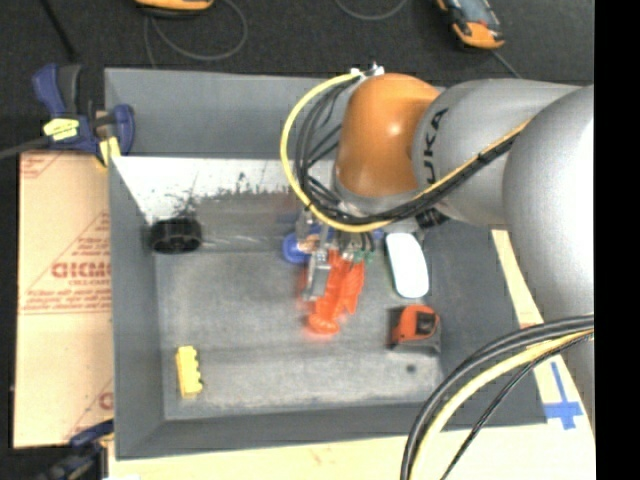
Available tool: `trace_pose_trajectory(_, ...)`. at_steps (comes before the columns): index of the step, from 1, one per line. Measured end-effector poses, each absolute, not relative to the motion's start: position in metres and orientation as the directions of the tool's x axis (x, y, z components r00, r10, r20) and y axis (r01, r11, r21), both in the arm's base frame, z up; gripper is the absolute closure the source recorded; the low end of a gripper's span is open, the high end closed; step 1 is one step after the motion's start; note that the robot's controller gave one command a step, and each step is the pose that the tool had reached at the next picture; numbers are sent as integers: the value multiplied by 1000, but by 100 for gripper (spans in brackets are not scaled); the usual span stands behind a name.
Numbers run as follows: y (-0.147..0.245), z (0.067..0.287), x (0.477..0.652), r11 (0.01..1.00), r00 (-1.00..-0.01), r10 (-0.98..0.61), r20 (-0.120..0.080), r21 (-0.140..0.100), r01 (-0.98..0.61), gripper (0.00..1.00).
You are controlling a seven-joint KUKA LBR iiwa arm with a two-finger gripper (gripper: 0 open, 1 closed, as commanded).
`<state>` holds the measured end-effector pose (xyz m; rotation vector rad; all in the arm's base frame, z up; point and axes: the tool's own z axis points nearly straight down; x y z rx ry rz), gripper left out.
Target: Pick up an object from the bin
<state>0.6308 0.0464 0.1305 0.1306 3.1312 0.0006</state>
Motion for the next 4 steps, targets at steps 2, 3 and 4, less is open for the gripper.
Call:
trace_pose_trajectory(2, 50, 110, 634, 960, -960, -279, -3, -1, -279, 0)
trace_pose_trajectory(3, 15, 97, 635, 993, -993, -121, -4, 2, -121, 0)
trace_pose_trajectory(4, -1, 85, 634, 994, -994, -106, -2, -3, -106, 0)
